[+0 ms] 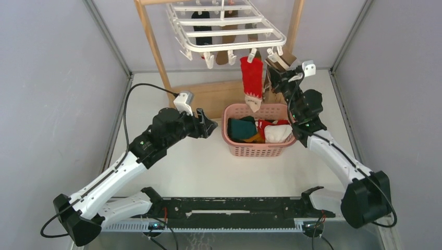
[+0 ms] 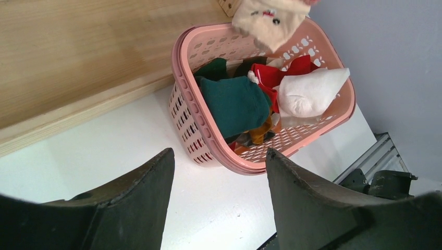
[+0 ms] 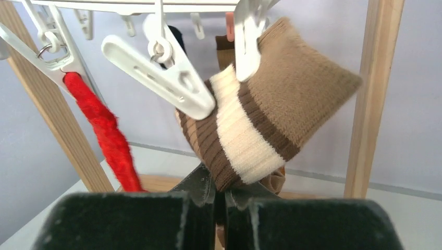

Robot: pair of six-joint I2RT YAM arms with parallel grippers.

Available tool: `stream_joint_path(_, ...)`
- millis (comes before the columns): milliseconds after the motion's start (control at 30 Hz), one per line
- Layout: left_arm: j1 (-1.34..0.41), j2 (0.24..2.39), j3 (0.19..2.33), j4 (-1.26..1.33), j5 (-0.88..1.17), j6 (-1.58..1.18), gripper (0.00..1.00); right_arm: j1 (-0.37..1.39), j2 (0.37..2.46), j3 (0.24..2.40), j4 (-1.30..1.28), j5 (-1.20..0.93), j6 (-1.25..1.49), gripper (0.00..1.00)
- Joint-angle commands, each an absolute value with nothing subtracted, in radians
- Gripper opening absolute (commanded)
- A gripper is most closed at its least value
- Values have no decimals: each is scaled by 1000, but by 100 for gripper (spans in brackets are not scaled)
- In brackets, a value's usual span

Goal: Remove the socks clipped to the hanger
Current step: Adjust the hanger on the clothesline.

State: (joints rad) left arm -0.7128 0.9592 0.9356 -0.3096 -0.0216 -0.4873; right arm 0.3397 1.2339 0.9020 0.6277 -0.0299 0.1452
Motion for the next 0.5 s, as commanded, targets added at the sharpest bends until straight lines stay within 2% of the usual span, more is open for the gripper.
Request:
stream_joint_path(0,-706,928,966,-267,-8,-480,69,394,1129,858,608,56,67,2)
stream_joint_path(267,-706,904,939,-255,-8,-495,69,523,986,826,532,123,15,1)
stream_joint_path(467,-706,883,928,-251,22,-501,77,643,945,827,503,173,-23,0)
